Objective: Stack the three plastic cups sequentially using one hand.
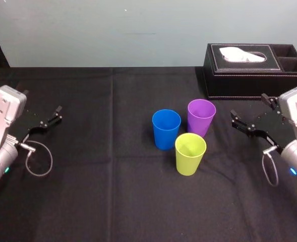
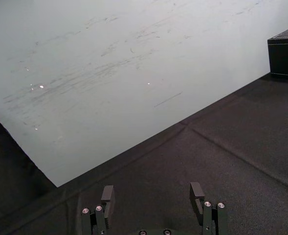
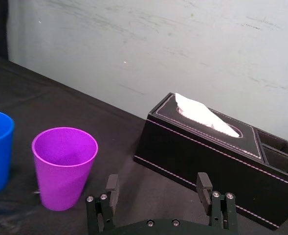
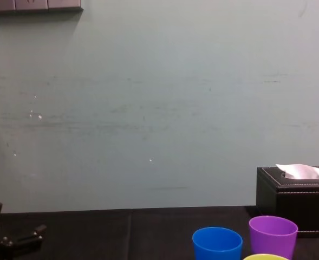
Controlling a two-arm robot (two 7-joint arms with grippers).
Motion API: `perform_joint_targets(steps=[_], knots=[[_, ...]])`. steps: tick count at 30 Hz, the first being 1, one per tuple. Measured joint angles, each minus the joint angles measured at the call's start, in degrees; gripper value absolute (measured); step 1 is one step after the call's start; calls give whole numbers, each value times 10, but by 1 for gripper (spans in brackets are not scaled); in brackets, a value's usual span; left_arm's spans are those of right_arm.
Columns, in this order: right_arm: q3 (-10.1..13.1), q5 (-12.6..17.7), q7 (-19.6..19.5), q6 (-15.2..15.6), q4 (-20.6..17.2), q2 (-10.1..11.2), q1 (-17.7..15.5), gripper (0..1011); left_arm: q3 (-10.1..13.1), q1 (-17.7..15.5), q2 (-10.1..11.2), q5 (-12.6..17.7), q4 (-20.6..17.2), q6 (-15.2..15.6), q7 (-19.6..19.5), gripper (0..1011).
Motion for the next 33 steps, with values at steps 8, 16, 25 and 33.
perform_joint_targets(steps=[8, 16, 25, 33], knots=[[28, 43, 39, 13, -50, 22, -50, 1003, 0, 0, 0, 0, 0, 0, 0, 1011], [34, 67, 105, 23, -96, 60, -112, 1002, 0, 0, 0, 0, 0, 0, 0, 1011], [34, 74, 148, 6, -125, 67, -154, 1003, 0, 0, 0, 0, 0, 0, 0, 1011], [26, 66, 164, 6, -129, 50, -154, 1003, 0, 0, 0, 0, 0, 0, 0, 1011]])
